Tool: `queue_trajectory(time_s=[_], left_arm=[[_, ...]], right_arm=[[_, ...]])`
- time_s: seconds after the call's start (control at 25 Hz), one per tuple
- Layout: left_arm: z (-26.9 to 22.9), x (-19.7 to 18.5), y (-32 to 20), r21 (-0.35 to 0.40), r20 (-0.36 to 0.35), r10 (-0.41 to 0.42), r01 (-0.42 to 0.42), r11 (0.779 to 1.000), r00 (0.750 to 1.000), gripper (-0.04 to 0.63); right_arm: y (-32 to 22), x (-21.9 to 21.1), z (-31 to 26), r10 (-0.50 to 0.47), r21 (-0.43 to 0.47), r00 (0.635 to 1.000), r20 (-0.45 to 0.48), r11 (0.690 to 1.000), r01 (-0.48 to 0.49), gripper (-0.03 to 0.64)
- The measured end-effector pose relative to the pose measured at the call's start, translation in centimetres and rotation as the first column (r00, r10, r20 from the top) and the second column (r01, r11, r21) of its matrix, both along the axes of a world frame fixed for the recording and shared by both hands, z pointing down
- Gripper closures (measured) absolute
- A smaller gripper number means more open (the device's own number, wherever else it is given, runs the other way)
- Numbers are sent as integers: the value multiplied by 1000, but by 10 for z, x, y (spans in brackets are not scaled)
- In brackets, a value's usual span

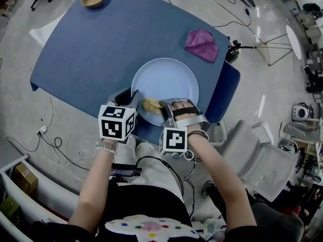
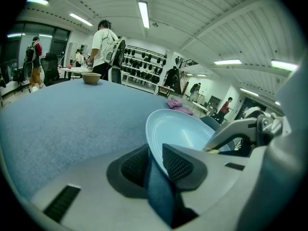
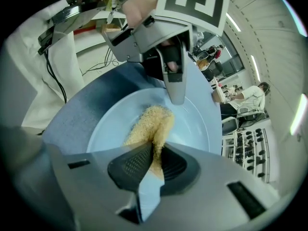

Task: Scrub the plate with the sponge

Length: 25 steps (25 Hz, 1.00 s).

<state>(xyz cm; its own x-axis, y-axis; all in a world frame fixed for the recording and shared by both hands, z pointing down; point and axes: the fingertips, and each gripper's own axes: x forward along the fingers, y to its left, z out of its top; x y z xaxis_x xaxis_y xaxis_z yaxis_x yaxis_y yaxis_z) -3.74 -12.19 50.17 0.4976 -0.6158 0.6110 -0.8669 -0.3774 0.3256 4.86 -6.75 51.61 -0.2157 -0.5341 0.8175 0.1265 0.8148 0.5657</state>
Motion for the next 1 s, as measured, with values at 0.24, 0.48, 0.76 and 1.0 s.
queue_trajectory(time_s=[0.24,0.48,0.76,1.0], left_arm=[[0,-1,1,2,3,-2,2,1000,1000,497],[-1,-1,1,4,6,-7,7,1000,1000,497],[0,-1,1,3,7,-14,14,1000,1000,499],[-1,-2,1,1,4,-19,19,1000,1000,499]], right_arm=[[-29,9,1,50,22,999,-7,999,-49,575],[-57,21,0,81,49,997,-5,996,-81,575],[-88,36,1,116,96,993,-25,989,-113,577],[-109,47,1,137,121,990,-45,984,-131,577]])
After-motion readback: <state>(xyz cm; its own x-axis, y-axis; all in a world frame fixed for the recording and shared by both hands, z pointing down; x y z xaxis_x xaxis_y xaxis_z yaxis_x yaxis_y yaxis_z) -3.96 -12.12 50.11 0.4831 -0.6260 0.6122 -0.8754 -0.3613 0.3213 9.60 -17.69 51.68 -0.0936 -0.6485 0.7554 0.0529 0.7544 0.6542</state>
